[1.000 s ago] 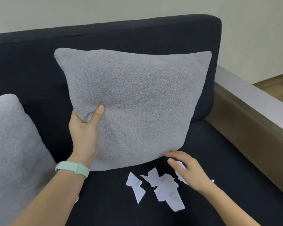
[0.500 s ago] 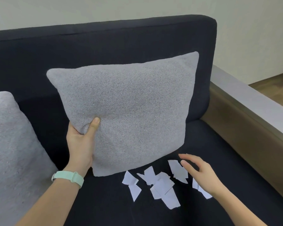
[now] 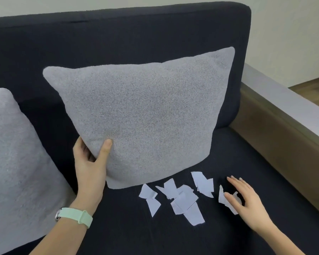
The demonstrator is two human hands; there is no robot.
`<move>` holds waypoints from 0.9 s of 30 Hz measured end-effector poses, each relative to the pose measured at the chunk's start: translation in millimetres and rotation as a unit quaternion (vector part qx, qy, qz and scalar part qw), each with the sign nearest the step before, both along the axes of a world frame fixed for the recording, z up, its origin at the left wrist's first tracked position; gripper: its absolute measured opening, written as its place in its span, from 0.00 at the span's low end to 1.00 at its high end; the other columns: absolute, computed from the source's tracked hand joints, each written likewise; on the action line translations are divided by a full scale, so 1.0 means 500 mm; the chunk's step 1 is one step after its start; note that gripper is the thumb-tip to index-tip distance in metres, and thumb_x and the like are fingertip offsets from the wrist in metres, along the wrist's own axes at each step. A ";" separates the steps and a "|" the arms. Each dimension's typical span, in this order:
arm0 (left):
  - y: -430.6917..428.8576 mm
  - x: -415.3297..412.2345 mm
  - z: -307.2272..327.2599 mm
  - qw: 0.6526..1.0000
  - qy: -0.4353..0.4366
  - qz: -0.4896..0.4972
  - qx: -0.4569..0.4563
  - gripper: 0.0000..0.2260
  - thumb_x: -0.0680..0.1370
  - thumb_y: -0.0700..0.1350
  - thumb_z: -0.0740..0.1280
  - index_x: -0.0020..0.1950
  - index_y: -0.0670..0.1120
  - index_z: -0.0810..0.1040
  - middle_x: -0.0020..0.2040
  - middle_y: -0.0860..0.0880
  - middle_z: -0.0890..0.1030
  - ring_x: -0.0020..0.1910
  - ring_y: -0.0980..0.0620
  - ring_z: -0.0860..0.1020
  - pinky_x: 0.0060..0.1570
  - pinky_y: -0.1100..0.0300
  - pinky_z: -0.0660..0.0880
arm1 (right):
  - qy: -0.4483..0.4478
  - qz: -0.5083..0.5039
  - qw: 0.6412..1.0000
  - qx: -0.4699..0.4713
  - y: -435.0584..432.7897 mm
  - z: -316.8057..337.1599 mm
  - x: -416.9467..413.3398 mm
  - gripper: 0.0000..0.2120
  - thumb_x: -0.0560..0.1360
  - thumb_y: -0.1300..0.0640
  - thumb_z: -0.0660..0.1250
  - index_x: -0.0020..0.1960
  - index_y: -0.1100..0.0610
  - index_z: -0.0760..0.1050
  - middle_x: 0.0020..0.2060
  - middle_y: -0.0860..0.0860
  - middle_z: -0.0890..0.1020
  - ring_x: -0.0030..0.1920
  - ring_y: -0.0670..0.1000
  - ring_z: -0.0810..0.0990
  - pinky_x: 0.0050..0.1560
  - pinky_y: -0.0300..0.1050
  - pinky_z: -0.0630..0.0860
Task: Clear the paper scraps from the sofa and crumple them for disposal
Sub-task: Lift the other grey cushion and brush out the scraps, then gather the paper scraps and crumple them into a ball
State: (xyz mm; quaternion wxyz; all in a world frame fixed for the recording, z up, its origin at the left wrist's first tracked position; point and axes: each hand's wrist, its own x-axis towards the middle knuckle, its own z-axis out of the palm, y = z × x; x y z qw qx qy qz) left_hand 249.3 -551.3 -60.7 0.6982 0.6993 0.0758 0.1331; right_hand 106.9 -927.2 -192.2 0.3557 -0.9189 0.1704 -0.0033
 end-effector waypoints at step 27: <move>-0.032 -0.157 -0.278 0.920 0.172 -0.187 0.297 0.33 0.70 0.52 0.77 0.72 0.51 0.69 0.68 0.56 0.69 0.70 0.58 0.63 0.70 0.61 0.58 | 0.011 0.165 0.985 -0.040 0.147 -0.068 0.078 0.40 0.74 0.30 0.56 0.80 0.44 0.48 0.80 0.38 0.49 0.79 0.38 0.40 0.80 0.47 0.45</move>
